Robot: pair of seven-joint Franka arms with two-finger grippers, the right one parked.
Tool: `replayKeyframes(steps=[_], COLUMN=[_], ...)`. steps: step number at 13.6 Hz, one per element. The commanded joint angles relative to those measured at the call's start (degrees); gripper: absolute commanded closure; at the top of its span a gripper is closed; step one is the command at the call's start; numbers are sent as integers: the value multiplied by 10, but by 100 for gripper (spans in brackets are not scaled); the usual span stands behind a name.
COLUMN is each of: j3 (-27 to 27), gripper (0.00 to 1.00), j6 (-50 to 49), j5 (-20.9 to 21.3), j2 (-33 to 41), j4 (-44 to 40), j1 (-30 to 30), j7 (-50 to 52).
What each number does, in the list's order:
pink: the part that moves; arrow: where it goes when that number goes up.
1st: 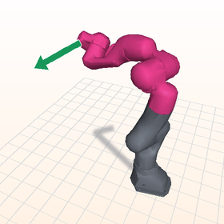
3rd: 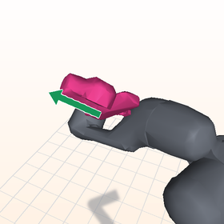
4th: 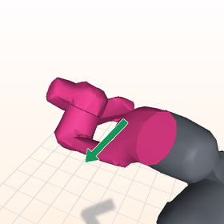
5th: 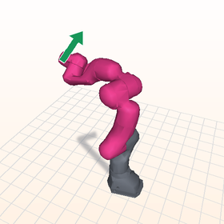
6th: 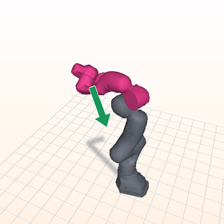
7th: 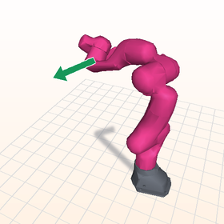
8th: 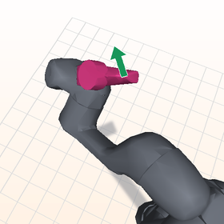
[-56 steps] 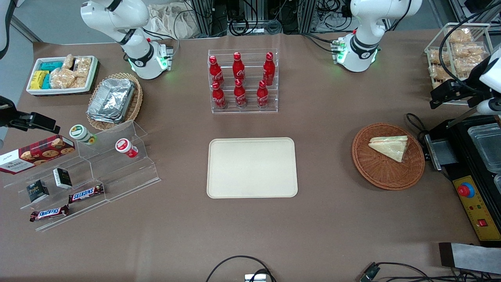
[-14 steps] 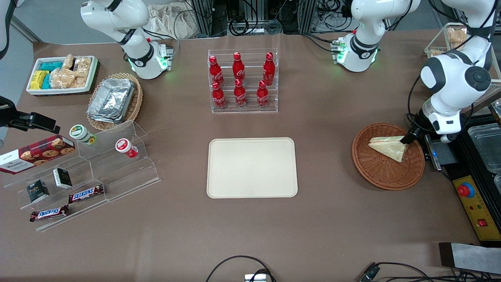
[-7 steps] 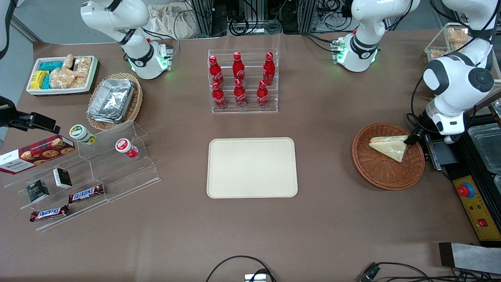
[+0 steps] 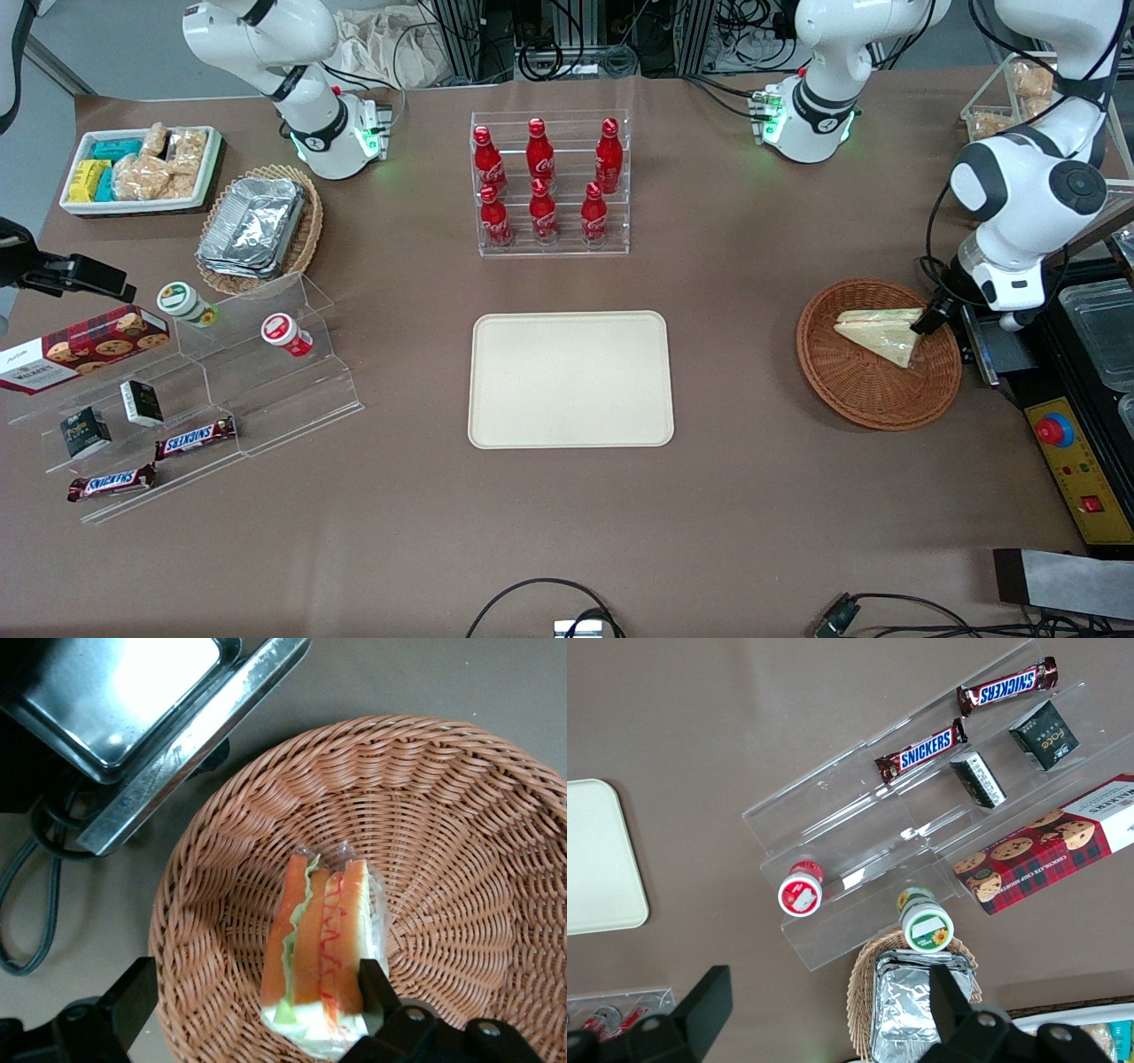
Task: Place sandwich from basket to tray
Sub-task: 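Close the left gripper on the sandwich and lift it from the basket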
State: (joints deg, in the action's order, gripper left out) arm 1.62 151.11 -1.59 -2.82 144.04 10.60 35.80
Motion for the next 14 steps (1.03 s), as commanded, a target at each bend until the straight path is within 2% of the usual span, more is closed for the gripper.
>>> replayKeyframes(steps=[1, 4, 8, 9, 11, 13, 14], j3=[-4, -12, -26, -26, -26, -26, -26], gripper=[0, 0, 2, 12, 40, 78, 92], j6=[24, 29, 39, 39, 39, 38, 39], j5=[-21, -39, -39, -39, -38, -36, -35], j2=[-18, -25, -32, -32, -32, -32, -32], j4=[-1, -2, -4, -4, -4, -4, -4], j1=[-5, -17, -17, -17, -17, -17, -17], j7=[3, 14, 30, 30, 30, 26, 24])
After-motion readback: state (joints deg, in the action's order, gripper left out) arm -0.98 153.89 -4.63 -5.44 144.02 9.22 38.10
